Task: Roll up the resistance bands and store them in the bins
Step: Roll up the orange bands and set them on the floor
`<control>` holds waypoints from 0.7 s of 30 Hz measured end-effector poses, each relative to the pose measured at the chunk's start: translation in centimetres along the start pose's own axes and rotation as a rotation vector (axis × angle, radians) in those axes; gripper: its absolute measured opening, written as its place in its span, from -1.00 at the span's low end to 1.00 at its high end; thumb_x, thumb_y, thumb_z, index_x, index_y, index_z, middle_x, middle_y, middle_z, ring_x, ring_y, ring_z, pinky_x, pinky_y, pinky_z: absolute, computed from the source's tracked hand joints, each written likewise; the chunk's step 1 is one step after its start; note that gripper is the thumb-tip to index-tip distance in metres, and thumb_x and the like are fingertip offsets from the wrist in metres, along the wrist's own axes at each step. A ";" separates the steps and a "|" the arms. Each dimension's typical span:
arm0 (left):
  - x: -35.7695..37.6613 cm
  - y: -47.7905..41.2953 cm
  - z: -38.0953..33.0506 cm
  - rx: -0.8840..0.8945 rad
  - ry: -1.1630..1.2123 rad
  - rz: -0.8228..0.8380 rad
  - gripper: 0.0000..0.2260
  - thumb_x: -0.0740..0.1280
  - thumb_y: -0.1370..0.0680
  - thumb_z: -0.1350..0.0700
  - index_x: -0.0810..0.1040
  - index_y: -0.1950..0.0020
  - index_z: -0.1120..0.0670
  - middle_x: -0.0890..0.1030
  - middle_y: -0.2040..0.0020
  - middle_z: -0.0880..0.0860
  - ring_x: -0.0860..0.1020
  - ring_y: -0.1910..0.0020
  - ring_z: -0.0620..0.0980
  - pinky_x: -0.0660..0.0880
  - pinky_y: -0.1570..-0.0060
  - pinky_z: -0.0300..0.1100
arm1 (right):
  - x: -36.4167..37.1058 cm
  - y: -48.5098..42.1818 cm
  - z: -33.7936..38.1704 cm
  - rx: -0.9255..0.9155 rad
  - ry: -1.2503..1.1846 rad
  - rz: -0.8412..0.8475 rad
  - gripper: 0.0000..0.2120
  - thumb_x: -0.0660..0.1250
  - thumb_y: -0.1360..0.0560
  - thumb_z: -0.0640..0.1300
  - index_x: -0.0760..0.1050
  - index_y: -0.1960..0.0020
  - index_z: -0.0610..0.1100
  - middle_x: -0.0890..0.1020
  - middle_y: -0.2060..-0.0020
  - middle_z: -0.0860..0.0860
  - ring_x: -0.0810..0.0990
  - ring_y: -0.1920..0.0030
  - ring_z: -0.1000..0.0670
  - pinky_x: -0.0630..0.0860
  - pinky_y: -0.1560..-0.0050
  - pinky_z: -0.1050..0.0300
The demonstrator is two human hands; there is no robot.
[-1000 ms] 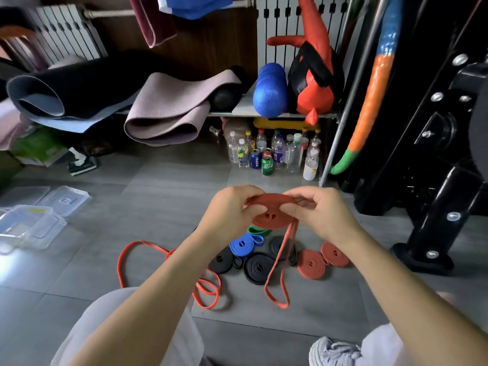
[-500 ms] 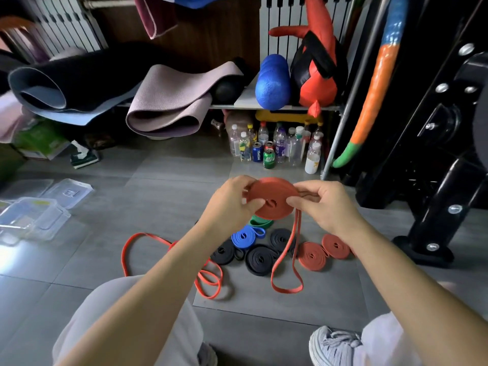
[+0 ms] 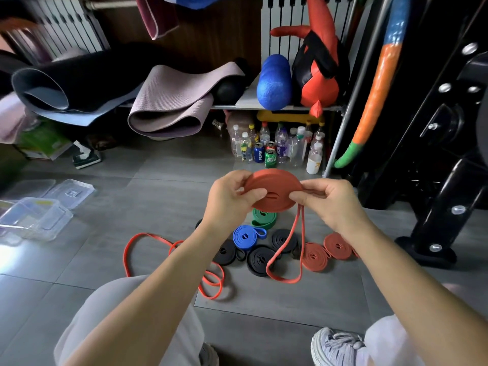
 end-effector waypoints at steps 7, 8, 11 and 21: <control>1.2 0.7 1.6 -0.204 0.260 0.107 -0.86 0.37 -0.50 0.25 0.49 -0.02 0.10 0.63 0.05 0.06 0.65 0.15 -0.05 0.60 0.23 -0.21 | -0.3 0.3 -0.1 -0.015 -0.014 -0.033 -0.78 0.44 -0.38 -0.30 0.60 0.13 0.02 0.69 0.27 0.12 0.66 0.22 0.20 0.52 0.17 0.41; 1.1 0.7 1.6 -0.181 0.067 0.115 -0.82 0.39 -0.49 0.22 0.48 -0.06 0.10 0.61 0.00 0.07 0.63 0.13 -0.06 0.59 0.18 -0.20 | -0.2 0.4 -0.1 -0.013 0.047 -0.021 -0.78 0.45 -0.38 -0.29 0.61 0.11 0.01 0.70 0.23 0.06 0.67 0.19 0.14 0.55 0.13 0.35; 1.3 1.2 0.2 0.160 -0.654 0.100 -0.51 0.43 -0.45 0.11 0.36 -0.34 -0.02 0.50 -0.17 0.00 0.48 -0.11 -0.02 0.46 -0.06 -0.11 | 0.6 0.8 -0.8 -0.009 0.295 0.046 -0.80 0.48 -0.38 -0.21 0.64 -0.01 -0.12 0.68 0.21 0.08 0.66 0.18 0.06 0.58 0.05 0.15; 2.4 1.9 -0.6 0.282 -0.623 0.165 -0.73 0.37 -0.48 0.19 0.59 -0.14 -0.06 0.64 -0.02 -0.07 0.55 0.02 -0.01 0.47 -0.03 -0.14 | 1.3 1.4 -0.4 -0.038 0.314 0.077 -0.78 0.49 -0.37 -0.21 0.65 0.07 0.07 0.68 0.24 0.17 0.66 0.19 0.13 0.60 0.08 0.15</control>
Point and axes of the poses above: each hand's wrist, its own y-axis away from the middle knuckle, its own x-axis out of the palm, z = x × y, the point moved 8 cm from there along -y, towards the middle knuckle
